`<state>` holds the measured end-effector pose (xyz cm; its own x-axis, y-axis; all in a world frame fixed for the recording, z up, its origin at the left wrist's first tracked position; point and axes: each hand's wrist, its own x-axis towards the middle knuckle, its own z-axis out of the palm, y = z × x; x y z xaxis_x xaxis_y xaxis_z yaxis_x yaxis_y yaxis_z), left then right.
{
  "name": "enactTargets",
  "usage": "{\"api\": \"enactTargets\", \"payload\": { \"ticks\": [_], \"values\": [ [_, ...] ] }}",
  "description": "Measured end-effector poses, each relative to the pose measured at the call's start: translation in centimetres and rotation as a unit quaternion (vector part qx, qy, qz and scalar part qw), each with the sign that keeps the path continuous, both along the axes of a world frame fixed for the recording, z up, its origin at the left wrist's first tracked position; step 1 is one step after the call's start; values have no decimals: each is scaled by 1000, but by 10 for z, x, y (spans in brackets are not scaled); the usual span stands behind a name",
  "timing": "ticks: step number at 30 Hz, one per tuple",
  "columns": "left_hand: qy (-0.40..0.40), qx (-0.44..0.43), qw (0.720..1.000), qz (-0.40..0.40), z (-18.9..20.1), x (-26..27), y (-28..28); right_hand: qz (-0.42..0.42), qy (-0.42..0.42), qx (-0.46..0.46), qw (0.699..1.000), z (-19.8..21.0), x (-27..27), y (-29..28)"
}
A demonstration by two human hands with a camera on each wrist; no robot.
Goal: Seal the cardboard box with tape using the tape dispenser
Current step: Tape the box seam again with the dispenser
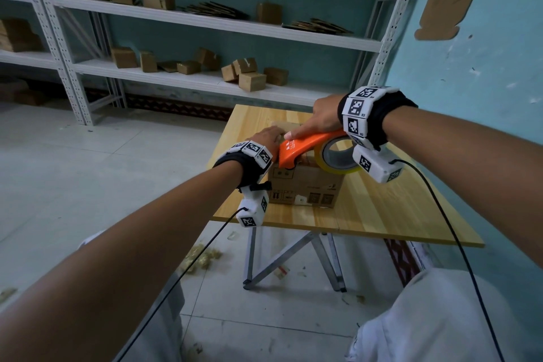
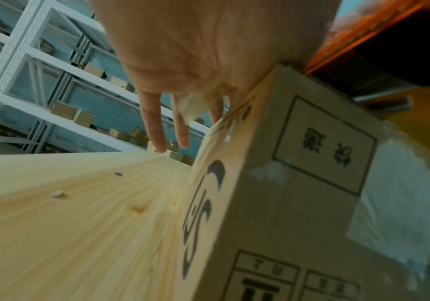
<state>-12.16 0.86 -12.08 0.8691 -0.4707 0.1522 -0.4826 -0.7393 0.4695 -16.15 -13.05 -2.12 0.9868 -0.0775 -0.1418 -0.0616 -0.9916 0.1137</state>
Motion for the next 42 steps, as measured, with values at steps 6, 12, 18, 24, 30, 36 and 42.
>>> {"api": "enactTargets", "payload": {
  "ticks": [6, 12, 18, 24, 30, 36, 42],
  "values": [
    [-7, 18, 1000, 14, -1, 1, -1, 1, 1, 6, 1000, 3, -4, -4],
    [-23, 29, 999, 13, -2, 1, -2, 2, -2, -2, 1000, 4, -5, -7],
    [-31, 39, 999, 15, -4, 3, -2, 2, 2, 10, 1000, 4, -4, -10],
    [-30, 42, 998, 19, -5, 2, -3, 5, 10, 22, 1000, 5, -5, -14],
    [-28, 47, 998, 27, -5, 1, -3, 6, 14, 16, 1000, 6, -9, -14],
    [-34, 57, 997, 34, -3, -2, -2, -1, 10, 15, 1000, 10, -16, -26],
    [-17, 55, 998, 29, -1, -4, -3, -4, 15, 22, 1000, 7, -18, -29]
  ]
}}
